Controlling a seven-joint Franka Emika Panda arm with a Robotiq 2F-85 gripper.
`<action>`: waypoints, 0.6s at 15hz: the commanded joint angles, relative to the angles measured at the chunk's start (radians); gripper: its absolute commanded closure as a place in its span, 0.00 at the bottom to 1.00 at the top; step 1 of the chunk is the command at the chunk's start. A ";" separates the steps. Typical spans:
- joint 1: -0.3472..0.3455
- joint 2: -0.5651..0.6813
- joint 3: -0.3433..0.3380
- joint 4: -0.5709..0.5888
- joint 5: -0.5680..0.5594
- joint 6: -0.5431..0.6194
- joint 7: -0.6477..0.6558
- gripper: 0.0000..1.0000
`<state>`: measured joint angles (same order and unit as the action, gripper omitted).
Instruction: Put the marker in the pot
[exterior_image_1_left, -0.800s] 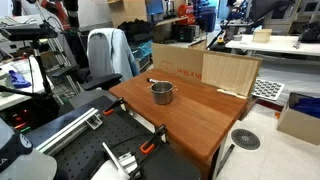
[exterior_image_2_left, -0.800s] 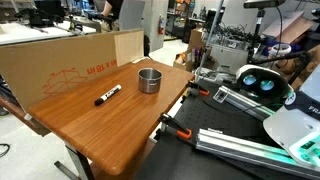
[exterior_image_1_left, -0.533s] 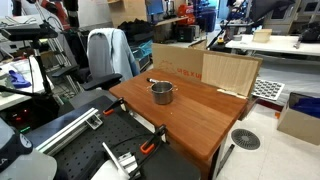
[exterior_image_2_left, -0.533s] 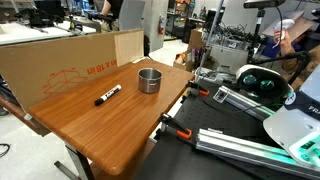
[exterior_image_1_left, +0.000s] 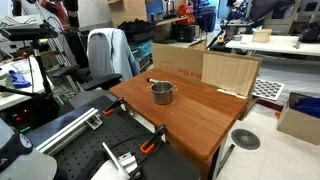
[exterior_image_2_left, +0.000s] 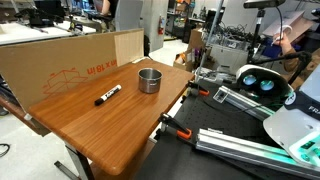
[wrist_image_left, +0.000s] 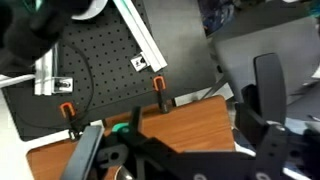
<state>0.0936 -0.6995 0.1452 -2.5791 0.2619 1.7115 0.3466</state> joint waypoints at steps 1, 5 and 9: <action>-0.018 -0.001 0.014 0.002 0.008 -0.005 -0.009 0.00; -0.008 0.034 0.021 0.012 -0.010 -0.019 -0.043 0.00; 0.004 0.154 0.023 0.067 -0.071 -0.069 -0.155 0.00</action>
<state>0.0929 -0.6461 0.1630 -2.5812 0.2423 1.7058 0.2590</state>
